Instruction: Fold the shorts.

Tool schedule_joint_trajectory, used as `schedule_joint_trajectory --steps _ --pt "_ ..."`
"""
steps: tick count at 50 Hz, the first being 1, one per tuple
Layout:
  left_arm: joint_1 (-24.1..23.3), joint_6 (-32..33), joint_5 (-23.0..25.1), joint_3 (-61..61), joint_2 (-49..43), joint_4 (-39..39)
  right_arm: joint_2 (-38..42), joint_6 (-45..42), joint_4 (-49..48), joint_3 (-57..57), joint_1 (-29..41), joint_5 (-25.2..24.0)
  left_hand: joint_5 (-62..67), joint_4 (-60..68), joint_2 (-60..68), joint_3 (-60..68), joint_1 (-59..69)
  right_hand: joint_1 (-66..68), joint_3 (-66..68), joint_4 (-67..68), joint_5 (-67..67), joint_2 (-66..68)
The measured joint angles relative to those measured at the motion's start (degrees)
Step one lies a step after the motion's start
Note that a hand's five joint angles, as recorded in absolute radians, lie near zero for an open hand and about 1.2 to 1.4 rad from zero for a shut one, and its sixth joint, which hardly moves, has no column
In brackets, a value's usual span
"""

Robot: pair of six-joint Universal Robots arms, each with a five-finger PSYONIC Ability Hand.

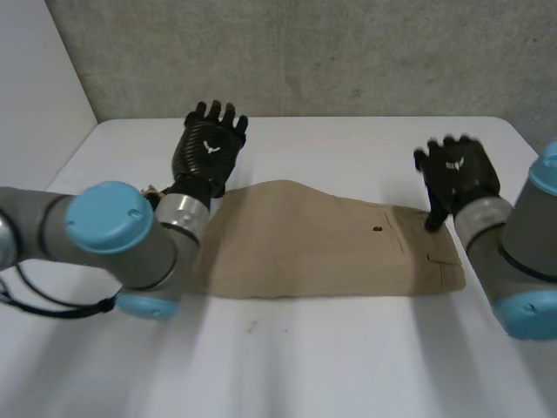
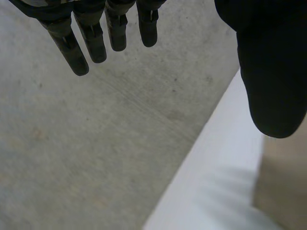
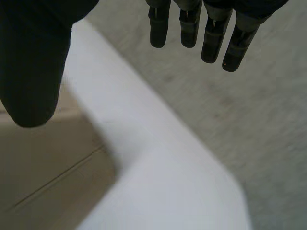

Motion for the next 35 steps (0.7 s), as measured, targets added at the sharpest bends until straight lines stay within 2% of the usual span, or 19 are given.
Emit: schedule_joint_trajectory --steps 5,9,12,14,15,17,19,23,26,30,31,33,35 --pt "1.0 -9.4 -0.1 -6.9 7.9 -9.7 -2.5 3.5 6.4 7.1 -3.2 -5.0 0.0 0.0 0.0 0.0 0.0 0.0 0.1 0.0 0.0 0.0" --pt "1.5 -14.4 0.0 -9.0 10.4 -15.8 -2.7 6.1 6.7 10.6 -5.3 -7.9 0.0 0.0 0.0 0.0 0.0 0.5 1.9 0.4 0.4 0.7" --pt "1.8 -16.9 0.1 -9.8 11.2 -19.1 -1.6 7.6 5.1 12.3 -6.4 -9.2 0.0 0.0 0.0 0.0 0.0 4.4 7.0 5.2 4.8 6.0" --pt "2.0 -18.7 0.2 -10.4 11.5 -21.5 0.5 8.4 2.4 13.2 -7.2 -9.7 0.0 0.0 0.0 0.0 0.0 14.7 18.2 16.7 15.4 17.3" --pt "2.0 -18.7 0.2 -10.4 11.5 -21.5 0.5 8.4 2.4 13.2 -7.2 -9.7 0.0 0.0 0.0 0.0 0.0 14.7 18.2 16.7 15.4 17.3" --pt "2.2 -19.3 0.2 -10.9 11.5 -22.5 2.6 8.4 -0.2 13.2 -8.0 -9.5 0.0 0.0 0.0 0.0 0.0 29.6 38.7 37.4 34.5 38.6" --pt "2.3 -19.4 0.1 -11.1 11.4 -22.8 3.3 8.0 -1.3 13.0 -8.7 -9.2 0.0 0.0 0.0 0.0 0.0 36.8 50.5 49.7 45.0 50.9" --pt "2.3 -19.3 0.0 -11.4 11.6 -22.9 3.4 5.7 -2.1 12.7 -10.2 -8.3 0.0 0.0 0.0 0.0 0.0 39.7 54.3 54.6 49.0 54.7" --pt "2.4 -19.1 -0.1 -12.0 12.6 -23.0 2.1 1.4 -2.1 12.5 -11.4 -7.3 0.0 0.0 0.0 0.0 0.0 40.8 54.4 54.9 49.5 54.7" --pt "2.6 -18.9 -0.2 -12.6 14.3 -23.1 -0.8 -9.8 -1.4 12.1 -12.7 -5.6 0.0 0.0 0.0 0.0 0.0 41.5 54.4 54.9 50.1 54.7" --pt "2.8 -18.9 -0.2 -12.9 15.4 -23.2 -1.7 -15.7 -1.1 11.6 -12.9 -4.8 0.0 0.0 0.0 0.0 0.0 42.1 54.4 54.9 50.1 54.7" --pt "2.9 -18.9 -0.2 -13.1 16.0 -23.2 -2.1 -18.4 -1.0 11.2 -12.8 -4.4 0.0 0.0 0.0 0.0 0.0 42.7 54.4 54.9 50.3 54.7" --pt "3.1 -18.9 -0.1 -13.3 17.6 -23.2 -2.8 -25.7 -0.8 9.1 -10.1 -3.4 0.0 0.0 0.0 0.0 0.0 43.5 54.6 54.9 50.8 54.7"
